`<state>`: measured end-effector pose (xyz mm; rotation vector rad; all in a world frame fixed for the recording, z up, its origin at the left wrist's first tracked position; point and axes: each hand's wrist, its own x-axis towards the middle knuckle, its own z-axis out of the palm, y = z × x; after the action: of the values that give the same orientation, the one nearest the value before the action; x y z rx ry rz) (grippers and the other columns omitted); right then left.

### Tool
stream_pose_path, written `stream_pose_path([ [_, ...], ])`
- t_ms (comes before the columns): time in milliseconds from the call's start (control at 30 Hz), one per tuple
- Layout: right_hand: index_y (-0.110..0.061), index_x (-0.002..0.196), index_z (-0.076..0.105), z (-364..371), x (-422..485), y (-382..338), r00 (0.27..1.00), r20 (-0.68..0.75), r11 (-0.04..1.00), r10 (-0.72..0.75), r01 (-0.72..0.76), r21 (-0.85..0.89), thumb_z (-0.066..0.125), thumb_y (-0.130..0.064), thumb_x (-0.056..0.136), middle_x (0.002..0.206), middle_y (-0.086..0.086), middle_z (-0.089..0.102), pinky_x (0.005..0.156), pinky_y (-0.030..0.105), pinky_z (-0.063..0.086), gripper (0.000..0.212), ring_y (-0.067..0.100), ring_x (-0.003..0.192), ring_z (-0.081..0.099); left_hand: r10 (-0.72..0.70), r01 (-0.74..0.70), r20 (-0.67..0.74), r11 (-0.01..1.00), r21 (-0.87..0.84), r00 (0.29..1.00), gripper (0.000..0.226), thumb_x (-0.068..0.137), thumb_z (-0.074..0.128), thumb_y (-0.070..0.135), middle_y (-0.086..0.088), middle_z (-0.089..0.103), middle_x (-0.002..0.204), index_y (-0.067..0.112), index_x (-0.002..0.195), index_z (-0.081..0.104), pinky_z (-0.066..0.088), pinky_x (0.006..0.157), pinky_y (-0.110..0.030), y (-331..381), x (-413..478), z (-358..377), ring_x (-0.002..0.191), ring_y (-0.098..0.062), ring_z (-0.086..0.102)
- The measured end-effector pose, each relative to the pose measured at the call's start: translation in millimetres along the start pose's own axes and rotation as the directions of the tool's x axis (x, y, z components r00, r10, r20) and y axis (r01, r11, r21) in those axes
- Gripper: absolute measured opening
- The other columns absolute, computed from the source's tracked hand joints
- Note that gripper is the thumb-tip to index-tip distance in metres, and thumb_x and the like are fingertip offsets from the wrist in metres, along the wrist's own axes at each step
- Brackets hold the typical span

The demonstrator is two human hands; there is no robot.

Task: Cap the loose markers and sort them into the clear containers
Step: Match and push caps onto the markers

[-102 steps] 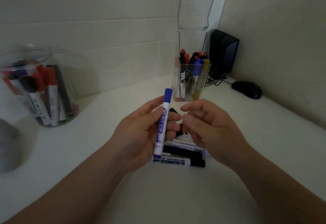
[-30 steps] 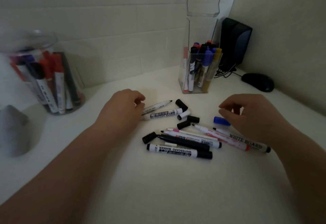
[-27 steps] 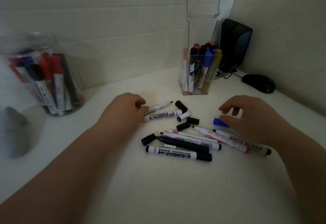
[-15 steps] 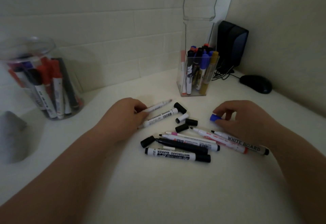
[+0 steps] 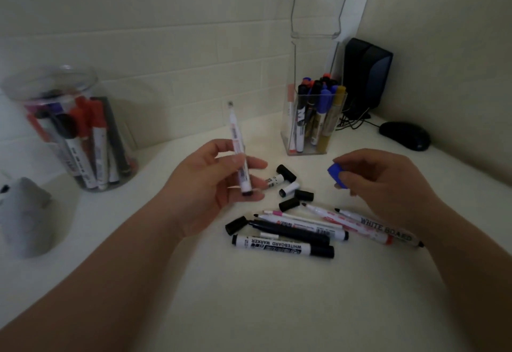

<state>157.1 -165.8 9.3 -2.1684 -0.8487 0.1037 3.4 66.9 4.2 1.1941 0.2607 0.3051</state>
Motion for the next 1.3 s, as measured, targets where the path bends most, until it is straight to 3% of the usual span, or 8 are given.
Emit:
stream_pose_path([
  [133,-0.020,0.093,0.078,2.6,-6.5,-9.6,0.993,0.111,0.737,0.039,-0.104,0.668,0.056,0.000,0.092,0.085,0.014,0.070,0.060,0.032,0.046,0.030,0.028,0.068,0.056,0.154,-0.202,0.137,0.849,0.489,0.978,0.024,0.095,0.062,0.007,-0.002,0.065,0.072,0.028,0.102,0.071,0.043,0.053,-0.030,-10.8,-10.4,9.9,0.055,-0.024,0.050],
  [200,-0.013,0.090,0.078,5.3,-8.0,-13.3,0.992,0.124,0.540,0.009,-0.109,0.835,0.061,-0.002,0.083,0.081,0.019,0.062,0.053,0.029,0.039,0.021,0.023,0.064,0.049,0.208,-0.270,0.172,0.735,0.621,0.963,0.023,0.095,0.065,0.015,0.010,0.062,0.067,0.035,0.101,0.074,0.040,0.053,-0.025,-13.1,-12.7,14.3,0.055,-0.011,0.050],
  [267,-0.012,0.088,0.078,5.6,-8.7,-16.1,0.993,0.110,0.495,-0.034,-0.079,0.865,0.073,-0.003,0.076,0.076,0.017,0.058,0.051,0.026,0.039,0.016,0.021,0.062,0.046,0.266,-0.322,0.187,0.682,0.657,0.946,0.022,0.093,0.068,0.019,0.018,0.061,0.066,0.038,0.102,0.074,0.039,0.054,-0.017,-13.1,-13.8,15.3,0.054,-0.001,0.049],
  [400,-0.014,0.085,0.078,0.1,-9.3,-12.7,0.996,0.079,0.512,-0.052,-0.041,0.858,0.080,-0.003,0.070,0.071,0.015,0.057,0.052,0.025,0.039,0.019,0.021,0.060,0.042,0.279,-0.320,0.167,0.706,0.631,0.946,0.019,0.083,0.068,0.036,0.013,0.063,0.068,0.044,0.099,0.075,0.042,0.050,-0.023,-10.4,-15.3,14.1,0.052,-0.007,0.050],
  [633,-0.016,0.093,0.073,-1.1,-18.5,-19.0,0.994,0.070,0.831,-0.088,0.034,0.556,0.078,-0.010,0.075,0.077,0.001,0.073,0.063,0.020,0.052,0.019,0.011,0.060,0.060,0.329,-0.419,0.271,0.569,0.707,0.905,0.017,0.082,0.065,0.037,0.022,0.066,0.070,0.046,0.096,0.070,0.037,0.054,-0.005,-6.7,-22.9,24.1,0.057,0.003,0.057],
  [833,-0.010,0.100,0.071,-4.2,-21.5,-18.9,0.968,0.059,0.872,-0.244,0.192,0.450,0.076,-0.009,0.074,0.097,0.004,0.074,0.082,0.028,0.058,0.027,0.021,0.089,0.073,0.332,-0.480,0.377,0.328,0.814,0.865,0.015,0.095,0.062,0.040,0.024,0.069,0.089,0.047,0.107,0.069,0.044,0.063,-0.011,-3.8,-21.4,17.3,0.077,-0.002,0.064],
  [1133,-0.010,0.097,0.070,-7.2,-21.9,-22.0,0.975,0.017,0.839,-0.220,0.180,0.514,0.075,-0.009,0.069,0.099,0.001,0.075,0.080,0.020,0.056,0.028,0.017,0.090,0.073,0.338,-0.488,0.378,0.349,0.800,0.862,0.015,0.091,0.056,0.047,0.027,0.068,0.081,0.058,0.098,0.062,0.043,0.056,-0.013,-1.0,-24.0,20.2,0.068,-0.006,0.063],
  [1300,-0.009,0.100,0.070,0.2,-24.2,-25.3,0.955,0.076,0.853,-0.288,0.220,0.473,0.074,-0.013,0.074,0.102,0.006,0.073,0.087,0.030,0.058,0.027,0.026,0.096,0.072,0.333,-0.479,0.373,0.334,0.812,0.866,0.020,0.092,0.063,0.039,0.025,0.070,0.090,0.042,0.109,0.073,0.047,0.063,-0.018,-7.2,-21.6,18.2,0.077,-0.003,0.065],
])
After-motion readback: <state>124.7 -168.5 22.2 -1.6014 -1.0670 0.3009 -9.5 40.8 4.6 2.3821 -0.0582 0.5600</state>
